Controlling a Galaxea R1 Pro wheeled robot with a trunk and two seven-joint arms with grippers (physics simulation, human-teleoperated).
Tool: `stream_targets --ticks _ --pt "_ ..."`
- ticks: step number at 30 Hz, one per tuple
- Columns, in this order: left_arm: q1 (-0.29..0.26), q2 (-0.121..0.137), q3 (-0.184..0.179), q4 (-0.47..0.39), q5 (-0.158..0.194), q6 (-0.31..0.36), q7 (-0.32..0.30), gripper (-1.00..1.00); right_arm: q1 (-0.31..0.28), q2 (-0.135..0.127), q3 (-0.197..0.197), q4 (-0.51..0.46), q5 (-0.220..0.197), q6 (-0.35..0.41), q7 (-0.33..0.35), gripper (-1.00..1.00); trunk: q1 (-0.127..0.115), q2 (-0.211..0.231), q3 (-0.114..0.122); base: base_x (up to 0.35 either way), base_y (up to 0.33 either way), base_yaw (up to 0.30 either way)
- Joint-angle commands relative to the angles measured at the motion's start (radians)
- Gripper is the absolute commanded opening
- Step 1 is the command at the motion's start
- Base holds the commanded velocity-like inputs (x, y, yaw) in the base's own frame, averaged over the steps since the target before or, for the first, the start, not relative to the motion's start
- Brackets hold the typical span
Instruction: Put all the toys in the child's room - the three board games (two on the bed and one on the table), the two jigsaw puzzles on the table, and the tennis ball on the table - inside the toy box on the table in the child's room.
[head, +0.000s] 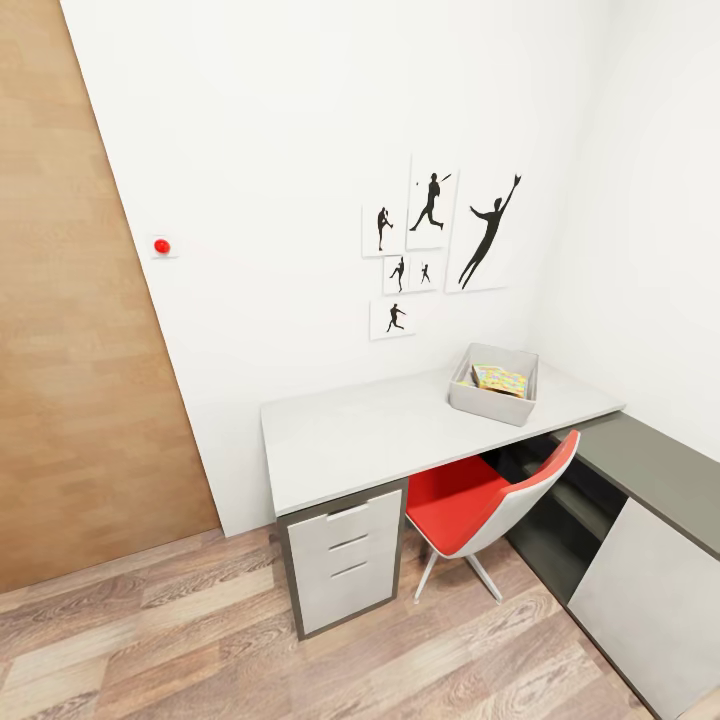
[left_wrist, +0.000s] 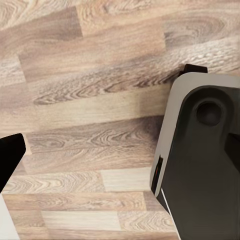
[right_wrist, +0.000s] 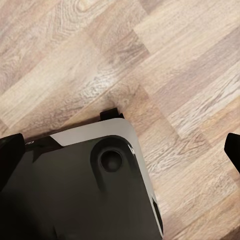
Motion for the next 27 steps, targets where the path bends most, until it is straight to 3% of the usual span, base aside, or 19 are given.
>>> stream_targets --ticks 1,10,16,27 --pt "-0.001 0.001 0.007 0.002 -0.01 -0.005 0.003 1.0 0.0 0.0 0.008 0.0 -0.007 -0.001 -0.003 1.0 0.0 -0.001 -0.002 0.0 0.0 0.0" --pt "-0.001 -0.004 0.014 -0.004 -0.004 -0.011 0.002 1.0 0.0 0.0 0.008 0.0 -0.007 -0.001 -0.003 1.0 0.0 -0.001 -0.002 0.0 0.0 0.0" --pt "-0.001 -0.034 0.016 -0.004 -0.004 -0.011 0.002 1.0 0.0 0.0 0.008 0.0 -0.007 -0.001 -0.003 1.0 0.0 -0.001 -0.002 0.0 0.0 0.0" --pt "-0.001 -0.038 0.016 -0.005 -0.007 -0.011 0.002 1.0 0.0 0.0 0.008 0.0 -0.007 -0.001 -0.003 1.0 0.0 -0.001 -0.002 0.0 0.0 0.0"
